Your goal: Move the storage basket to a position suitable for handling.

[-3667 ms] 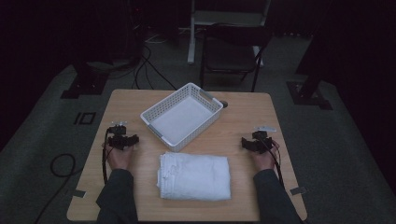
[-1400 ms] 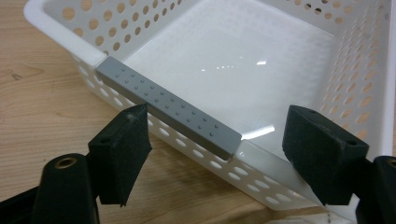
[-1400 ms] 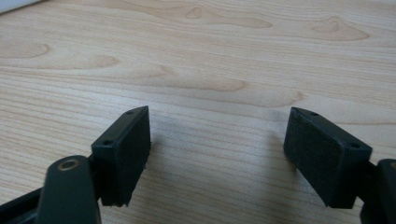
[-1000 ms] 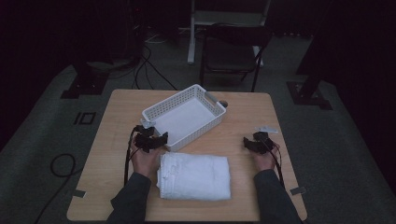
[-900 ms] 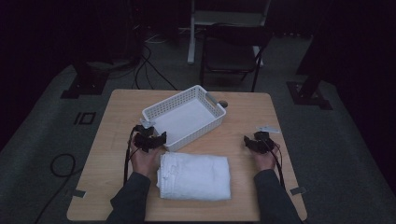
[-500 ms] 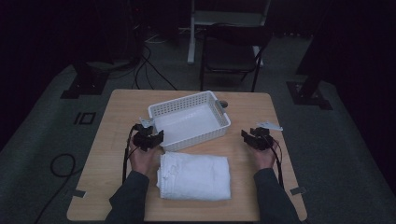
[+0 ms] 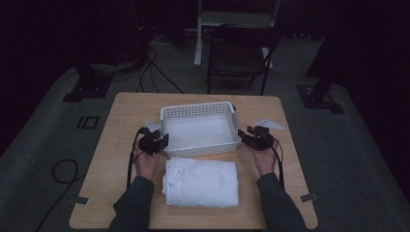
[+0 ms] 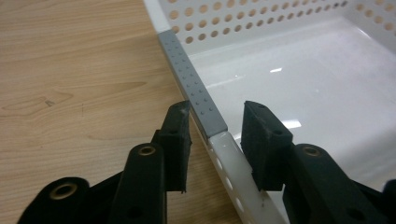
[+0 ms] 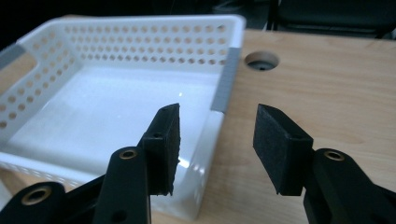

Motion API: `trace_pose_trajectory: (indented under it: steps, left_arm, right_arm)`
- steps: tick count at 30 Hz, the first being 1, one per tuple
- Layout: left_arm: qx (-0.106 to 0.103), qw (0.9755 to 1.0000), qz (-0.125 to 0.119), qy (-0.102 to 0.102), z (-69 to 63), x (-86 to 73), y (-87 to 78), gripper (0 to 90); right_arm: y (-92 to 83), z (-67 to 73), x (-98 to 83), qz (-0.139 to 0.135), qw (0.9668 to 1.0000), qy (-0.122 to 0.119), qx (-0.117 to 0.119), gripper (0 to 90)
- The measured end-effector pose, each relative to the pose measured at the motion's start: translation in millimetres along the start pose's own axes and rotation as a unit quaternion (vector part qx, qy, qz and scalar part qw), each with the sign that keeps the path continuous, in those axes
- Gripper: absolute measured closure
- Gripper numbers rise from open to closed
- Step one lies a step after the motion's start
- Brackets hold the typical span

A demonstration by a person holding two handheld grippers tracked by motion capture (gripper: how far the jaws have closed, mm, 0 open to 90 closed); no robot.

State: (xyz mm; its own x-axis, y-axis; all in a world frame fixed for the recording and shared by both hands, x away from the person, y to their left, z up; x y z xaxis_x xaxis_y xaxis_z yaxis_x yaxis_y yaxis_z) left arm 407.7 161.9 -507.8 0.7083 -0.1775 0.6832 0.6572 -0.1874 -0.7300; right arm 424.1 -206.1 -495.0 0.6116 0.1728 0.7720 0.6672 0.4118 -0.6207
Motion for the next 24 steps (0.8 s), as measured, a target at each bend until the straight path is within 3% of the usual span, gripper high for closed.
trace_pose_trajectory:
  steps: [3,6,8,24]
  left_arm:
    - [0.001,1.0000,-0.001,-0.001,1.0,1.1,0.9,65.6]
    - [0.000,1.0000,-0.001,-0.001,2.3,1.4,1.2,67.5]
    - [0.003,1.0000,-0.001,-0.004,4.1,2.3,2.2,68.1]
    - [0.005,0.9998,0.002,-0.020,16.5,7.7,6.5,67.8]
  right_arm:
    - [7.0,3.4,-3.2,0.022,0.9997,-0.002,0.000,52.9]
    - [11.3,6.6,-5.0,0.038,0.9992,-0.008,0.008,65.2]
    - [13.5,9.3,-4.7,0.042,0.9990,-0.016,0.000,67.3]
    - [31.9,11.1,10.0,0.041,0.9986,-0.033,0.000,68.5]
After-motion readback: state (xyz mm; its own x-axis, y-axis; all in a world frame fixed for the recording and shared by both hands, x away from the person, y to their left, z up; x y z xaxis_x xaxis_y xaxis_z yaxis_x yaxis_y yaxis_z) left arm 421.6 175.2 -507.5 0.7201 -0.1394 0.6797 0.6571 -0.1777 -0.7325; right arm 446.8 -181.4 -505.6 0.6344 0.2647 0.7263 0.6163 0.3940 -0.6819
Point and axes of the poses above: each handheld gripper's, and its own axes: y roughly forward along the jaws, x roughly out of its top, z roughly to its left, the point moved 2 cm from there along y, roughly forward along the jaws, and after that the axes turned 8 degrees about z, right-handed, at the moved point
